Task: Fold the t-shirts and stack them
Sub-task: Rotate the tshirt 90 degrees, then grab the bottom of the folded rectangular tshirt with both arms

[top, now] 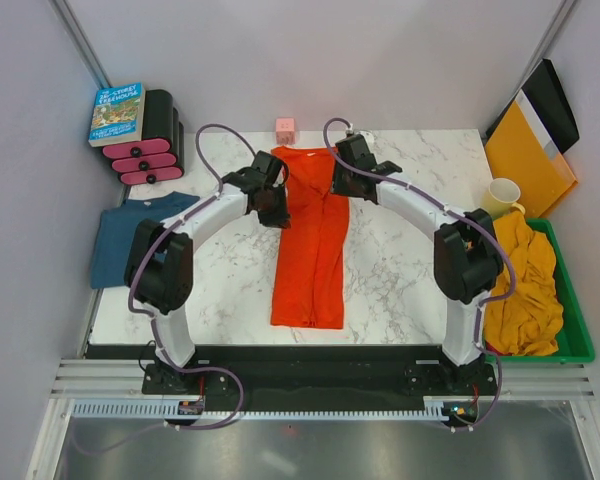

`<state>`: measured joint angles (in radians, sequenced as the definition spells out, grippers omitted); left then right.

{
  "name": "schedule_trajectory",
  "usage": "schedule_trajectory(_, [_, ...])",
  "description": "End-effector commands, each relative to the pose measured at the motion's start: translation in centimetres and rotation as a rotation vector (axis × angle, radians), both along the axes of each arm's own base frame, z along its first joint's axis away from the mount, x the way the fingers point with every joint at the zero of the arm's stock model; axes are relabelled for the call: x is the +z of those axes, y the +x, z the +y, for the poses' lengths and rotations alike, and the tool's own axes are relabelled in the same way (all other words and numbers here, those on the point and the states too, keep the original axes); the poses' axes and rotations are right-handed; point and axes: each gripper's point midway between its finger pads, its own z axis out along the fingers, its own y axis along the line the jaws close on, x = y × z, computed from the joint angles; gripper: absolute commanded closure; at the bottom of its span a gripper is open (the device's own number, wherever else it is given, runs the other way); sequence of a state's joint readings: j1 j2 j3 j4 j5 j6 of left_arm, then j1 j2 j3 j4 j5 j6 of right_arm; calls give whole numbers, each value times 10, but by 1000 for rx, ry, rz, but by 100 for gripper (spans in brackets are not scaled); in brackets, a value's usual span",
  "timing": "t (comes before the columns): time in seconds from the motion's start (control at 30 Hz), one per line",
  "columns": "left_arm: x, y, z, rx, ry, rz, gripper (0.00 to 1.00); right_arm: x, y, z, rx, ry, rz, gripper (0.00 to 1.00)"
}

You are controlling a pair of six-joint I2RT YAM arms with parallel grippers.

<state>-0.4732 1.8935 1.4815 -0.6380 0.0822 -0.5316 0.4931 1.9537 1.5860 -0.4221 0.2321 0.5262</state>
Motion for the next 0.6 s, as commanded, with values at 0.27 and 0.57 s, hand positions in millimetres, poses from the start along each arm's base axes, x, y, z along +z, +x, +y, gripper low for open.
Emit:
schedule_trajectory(0.27, [-27,-96,-27,-79,-149,91,89,-19,79,52,108,-6,-31,53])
schedule_trajectory(0.57, [-46,-126,-16,-77,-145,160,89,-36,98,62,135,-15,-46,51])
